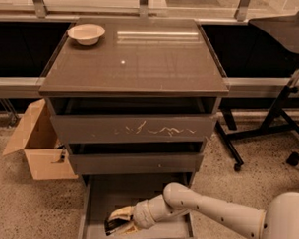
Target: Pick rxbar chocolate from bottom drawer and place on counter
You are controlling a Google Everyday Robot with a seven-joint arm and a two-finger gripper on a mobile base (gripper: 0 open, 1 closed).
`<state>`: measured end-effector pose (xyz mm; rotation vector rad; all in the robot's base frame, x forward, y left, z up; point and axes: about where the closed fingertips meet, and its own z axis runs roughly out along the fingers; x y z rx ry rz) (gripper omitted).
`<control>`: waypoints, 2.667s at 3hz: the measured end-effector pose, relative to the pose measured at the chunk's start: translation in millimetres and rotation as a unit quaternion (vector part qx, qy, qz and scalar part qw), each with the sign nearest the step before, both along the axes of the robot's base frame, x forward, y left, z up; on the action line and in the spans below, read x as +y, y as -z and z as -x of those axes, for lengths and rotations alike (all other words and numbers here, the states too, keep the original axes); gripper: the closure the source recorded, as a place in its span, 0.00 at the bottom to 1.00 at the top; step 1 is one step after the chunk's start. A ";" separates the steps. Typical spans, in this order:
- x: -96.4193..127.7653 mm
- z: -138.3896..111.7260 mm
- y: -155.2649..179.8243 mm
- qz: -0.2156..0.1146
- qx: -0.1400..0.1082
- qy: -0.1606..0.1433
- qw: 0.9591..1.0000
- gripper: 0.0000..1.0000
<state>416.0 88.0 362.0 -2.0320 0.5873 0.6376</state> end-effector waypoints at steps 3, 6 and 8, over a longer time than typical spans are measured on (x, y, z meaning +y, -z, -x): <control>-45.1 -8.2 -134.5 -0.073 -0.156 0.010 0.985 1.00; -73.2 -39.8 -174.1 -0.084 -0.197 0.023 0.977 1.00; -120.9 -94.0 -259.6 -0.124 -0.269 0.037 0.954 1.00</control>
Offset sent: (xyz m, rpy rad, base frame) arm 0.0105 -0.0430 0.1317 0.1590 -0.2962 -0.0119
